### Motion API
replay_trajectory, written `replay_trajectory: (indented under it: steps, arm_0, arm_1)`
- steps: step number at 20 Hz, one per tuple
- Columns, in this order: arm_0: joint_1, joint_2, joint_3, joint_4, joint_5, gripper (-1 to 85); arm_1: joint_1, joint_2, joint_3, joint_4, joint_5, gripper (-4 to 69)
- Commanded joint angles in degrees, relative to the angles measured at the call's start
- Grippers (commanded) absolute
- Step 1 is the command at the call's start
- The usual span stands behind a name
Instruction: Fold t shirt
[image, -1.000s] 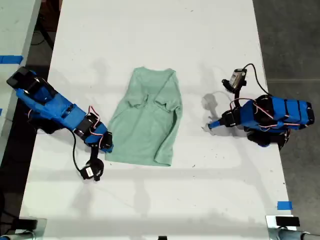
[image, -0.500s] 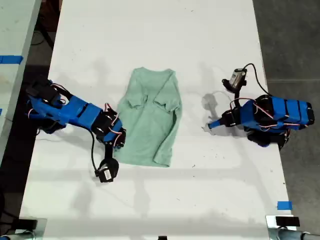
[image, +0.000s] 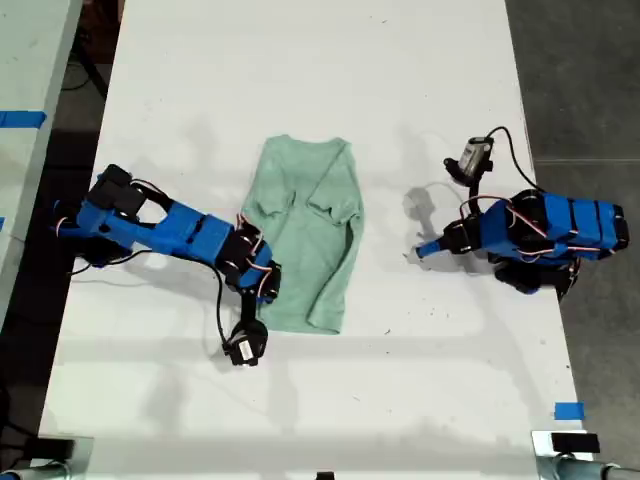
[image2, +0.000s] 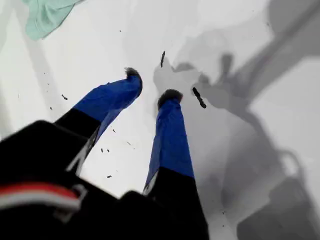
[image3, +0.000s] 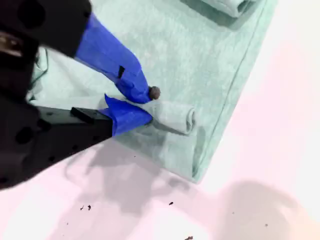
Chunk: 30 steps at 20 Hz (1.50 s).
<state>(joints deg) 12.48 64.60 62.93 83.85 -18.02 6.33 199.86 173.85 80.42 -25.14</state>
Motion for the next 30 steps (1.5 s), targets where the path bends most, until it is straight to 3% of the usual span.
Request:
replay_trajectory:
  steps: [1,2,3,4,6,10,16,19,24,30]
  arm_0:
    - [-0.18,-1.58,-3.69,-4.83,0.70,0.1]
    - [0.00,-2.72,-4.04,-6.15,0.79,0.7]
    - [0.35,-3.69,-4.57,-7.03,0.79,4.0]
    - [0.62,-4.83,-5.63,-7.21,-0.09,12.6]
    - [0.44,-6.42,-6.68,-6.50,-2.11,16.7]
    - [0.97,-4.22,-7.29,-4.83,0.35,17.8]
    - [1.85,12.57,-6.86,9.23,-1.32,17.4]
    - [-0.26,31.38,10.46,9.67,-3.43,17.2]
    - [-6.68,70.58,49.66,1.85,-3.43,16.7]
    - [-7.38,90.79,78.49,-12.74,-3.69,15.9]
  arm_1:
    - [0.53,0.70,3.43,-1.32,-0.88,10.6]
    - [0.53,0.70,3.43,-1.32,-0.88,10.6]
    - [0.53,0.70,3.43,-1.32,-0.88,10.6]
    - [0.53,0.70,3.43,-1.32,-0.97,10.6]
    - [0.53,0.70,3.43,-1.32,-0.97,10.7]
    - [0.53,0.70,3.43,-1.32,-0.97,10.7]
    - [0.70,0.70,3.43,-1.32,-0.97,10.8]
    - [0.70,0.70,3.43,-1.32,-0.97,10.8]
    - [0.70,0.70,3.43,-1.32,-1.14,10.8]
    - [0.79,0.70,3.43,-1.32,-1.05,10.8]
